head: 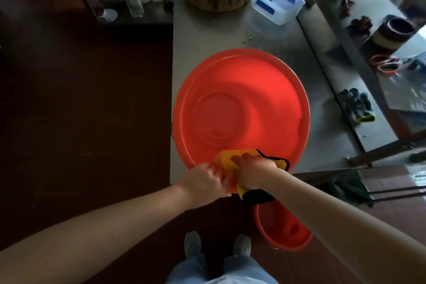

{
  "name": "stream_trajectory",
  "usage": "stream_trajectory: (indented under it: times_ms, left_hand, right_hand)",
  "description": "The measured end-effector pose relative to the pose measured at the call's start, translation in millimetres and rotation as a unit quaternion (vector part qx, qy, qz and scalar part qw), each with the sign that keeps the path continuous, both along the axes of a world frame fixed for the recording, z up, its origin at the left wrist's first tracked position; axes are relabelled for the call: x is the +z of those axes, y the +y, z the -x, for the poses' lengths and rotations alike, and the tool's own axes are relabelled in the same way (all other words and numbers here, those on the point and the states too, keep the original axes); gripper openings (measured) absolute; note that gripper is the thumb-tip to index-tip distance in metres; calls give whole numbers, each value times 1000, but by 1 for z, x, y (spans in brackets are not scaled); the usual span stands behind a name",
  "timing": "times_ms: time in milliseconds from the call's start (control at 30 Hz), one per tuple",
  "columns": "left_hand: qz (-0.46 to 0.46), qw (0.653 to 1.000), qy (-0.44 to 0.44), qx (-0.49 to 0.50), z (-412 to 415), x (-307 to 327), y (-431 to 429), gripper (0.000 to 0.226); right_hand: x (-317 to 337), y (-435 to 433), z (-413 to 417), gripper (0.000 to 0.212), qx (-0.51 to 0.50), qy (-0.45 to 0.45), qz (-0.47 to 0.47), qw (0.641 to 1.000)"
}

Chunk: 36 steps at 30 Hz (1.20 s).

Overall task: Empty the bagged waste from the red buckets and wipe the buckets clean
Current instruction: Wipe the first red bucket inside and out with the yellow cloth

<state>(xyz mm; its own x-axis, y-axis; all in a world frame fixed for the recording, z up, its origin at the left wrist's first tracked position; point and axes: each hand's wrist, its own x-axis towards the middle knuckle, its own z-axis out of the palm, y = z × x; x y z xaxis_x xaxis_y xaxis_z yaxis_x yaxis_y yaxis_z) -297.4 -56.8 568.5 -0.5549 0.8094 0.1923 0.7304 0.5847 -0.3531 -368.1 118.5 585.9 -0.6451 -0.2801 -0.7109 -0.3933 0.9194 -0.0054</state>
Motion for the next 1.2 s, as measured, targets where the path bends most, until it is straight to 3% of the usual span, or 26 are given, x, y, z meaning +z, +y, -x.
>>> stream_trajectory:
  times_ms: [267, 600, 933, 1200]
  left_hand:
    - [19, 999, 16, -22, -14, -16, 4, 49]
    - [-3, 1000, 5, 9, -19, -22, -1, 47]
    - [27, 999, -30, -5, -18, -19, -9, 43]
    - [127, 989, -73, -13, -19, -4, -7, 38]
  right_hand:
    - [-70, -10, 33, 54, -7, 11, 24, 1000]
    - [-105, -34, 70, 55, -38, 0, 14, 999]
    - [-73, -13, 36, 55, -8, -20, 21, 1000]
    - [-21, 21, -17, 59, 4, -37, 30, 999]
